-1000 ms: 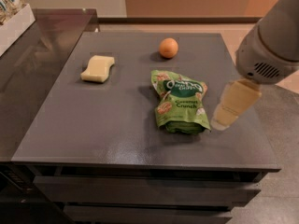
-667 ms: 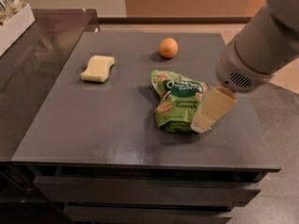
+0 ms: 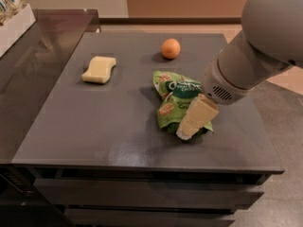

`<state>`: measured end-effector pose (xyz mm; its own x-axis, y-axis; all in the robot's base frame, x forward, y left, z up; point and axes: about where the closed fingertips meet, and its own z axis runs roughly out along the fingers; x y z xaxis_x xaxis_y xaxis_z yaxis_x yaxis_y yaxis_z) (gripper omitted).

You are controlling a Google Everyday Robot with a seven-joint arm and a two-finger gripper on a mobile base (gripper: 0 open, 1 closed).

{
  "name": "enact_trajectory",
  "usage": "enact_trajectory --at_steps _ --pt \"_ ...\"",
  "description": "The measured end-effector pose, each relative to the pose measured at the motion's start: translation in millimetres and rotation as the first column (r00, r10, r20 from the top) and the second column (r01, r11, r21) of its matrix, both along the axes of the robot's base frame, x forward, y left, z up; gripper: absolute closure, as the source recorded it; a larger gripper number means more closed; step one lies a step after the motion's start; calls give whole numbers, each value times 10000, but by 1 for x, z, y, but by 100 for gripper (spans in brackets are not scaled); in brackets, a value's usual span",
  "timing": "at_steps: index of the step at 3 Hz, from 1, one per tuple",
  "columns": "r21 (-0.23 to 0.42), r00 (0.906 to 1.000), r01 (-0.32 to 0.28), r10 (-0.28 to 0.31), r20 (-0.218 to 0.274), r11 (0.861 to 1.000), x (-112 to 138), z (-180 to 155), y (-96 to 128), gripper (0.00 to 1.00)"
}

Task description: Move green rice chip bag near sponge

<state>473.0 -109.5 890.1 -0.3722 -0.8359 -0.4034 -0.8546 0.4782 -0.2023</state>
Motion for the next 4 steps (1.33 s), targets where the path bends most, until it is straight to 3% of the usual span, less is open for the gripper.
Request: enact_trajectory --at_steps 1,2,4 --pt "119 9999 -142 143 -47 9998 -1 -12 10 0" --pt "-18 9997 -234 234 14 9997 -2 -20 15 18" --pt "-352 9997 -141 148 176 9993 5 -19 13 64"
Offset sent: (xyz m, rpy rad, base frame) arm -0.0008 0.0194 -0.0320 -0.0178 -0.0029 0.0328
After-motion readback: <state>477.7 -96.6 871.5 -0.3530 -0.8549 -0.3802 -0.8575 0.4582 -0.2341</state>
